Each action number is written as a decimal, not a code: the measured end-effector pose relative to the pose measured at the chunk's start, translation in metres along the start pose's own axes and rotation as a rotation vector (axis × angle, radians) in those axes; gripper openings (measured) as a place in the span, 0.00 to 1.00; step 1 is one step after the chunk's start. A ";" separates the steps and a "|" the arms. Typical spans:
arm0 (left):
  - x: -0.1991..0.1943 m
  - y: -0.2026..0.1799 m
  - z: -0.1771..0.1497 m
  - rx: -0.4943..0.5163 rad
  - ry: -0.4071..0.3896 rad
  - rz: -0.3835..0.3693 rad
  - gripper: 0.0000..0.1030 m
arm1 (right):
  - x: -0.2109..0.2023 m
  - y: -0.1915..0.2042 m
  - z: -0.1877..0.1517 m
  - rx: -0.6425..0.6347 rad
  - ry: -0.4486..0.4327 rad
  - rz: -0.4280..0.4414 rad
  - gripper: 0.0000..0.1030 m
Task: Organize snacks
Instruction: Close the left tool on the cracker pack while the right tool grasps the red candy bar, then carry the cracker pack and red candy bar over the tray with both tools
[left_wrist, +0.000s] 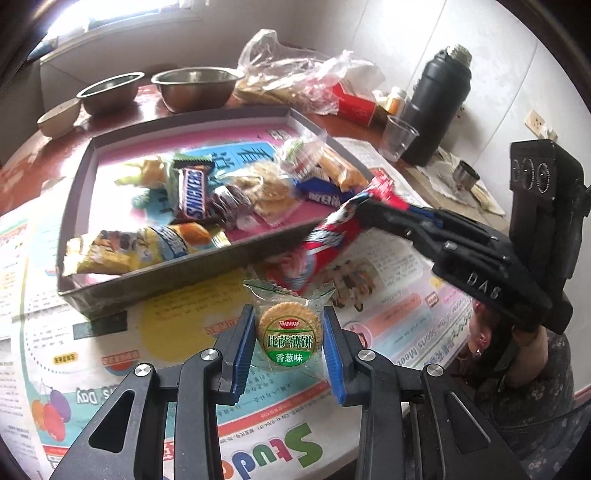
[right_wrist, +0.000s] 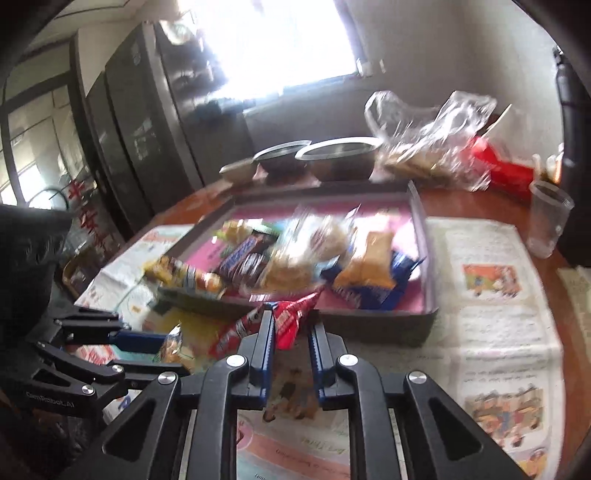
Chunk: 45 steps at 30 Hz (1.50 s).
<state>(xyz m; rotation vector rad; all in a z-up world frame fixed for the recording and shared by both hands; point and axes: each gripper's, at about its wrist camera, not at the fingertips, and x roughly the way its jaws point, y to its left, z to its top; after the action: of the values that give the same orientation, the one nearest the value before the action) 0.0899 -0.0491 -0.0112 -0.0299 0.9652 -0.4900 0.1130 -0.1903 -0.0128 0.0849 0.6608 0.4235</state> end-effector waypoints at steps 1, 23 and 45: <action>-0.001 0.001 0.001 -0.002 -0.003 0.000 0.35 | -0.002 -0.001 0.003 0.002 -0.012 -0.008 0.16; 0.003 0.012 0.055 -0.045 -0.096 0.049 0.35 | 0.028 -0.025 0.056 0.095 -0.040 -0.062 0.16; 0.027 0.024 0.086 -0.073 -0.112 0.085 0.35 | 0.057 -0.042 0.077 0.126 0.007 -0.104 0.16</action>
<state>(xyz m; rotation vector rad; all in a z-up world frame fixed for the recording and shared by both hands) 0.1799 -0.0554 0.0117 -0.0812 0.8704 -0.3702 0.2150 -0.2010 0.0061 0.1676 0.6955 0.2825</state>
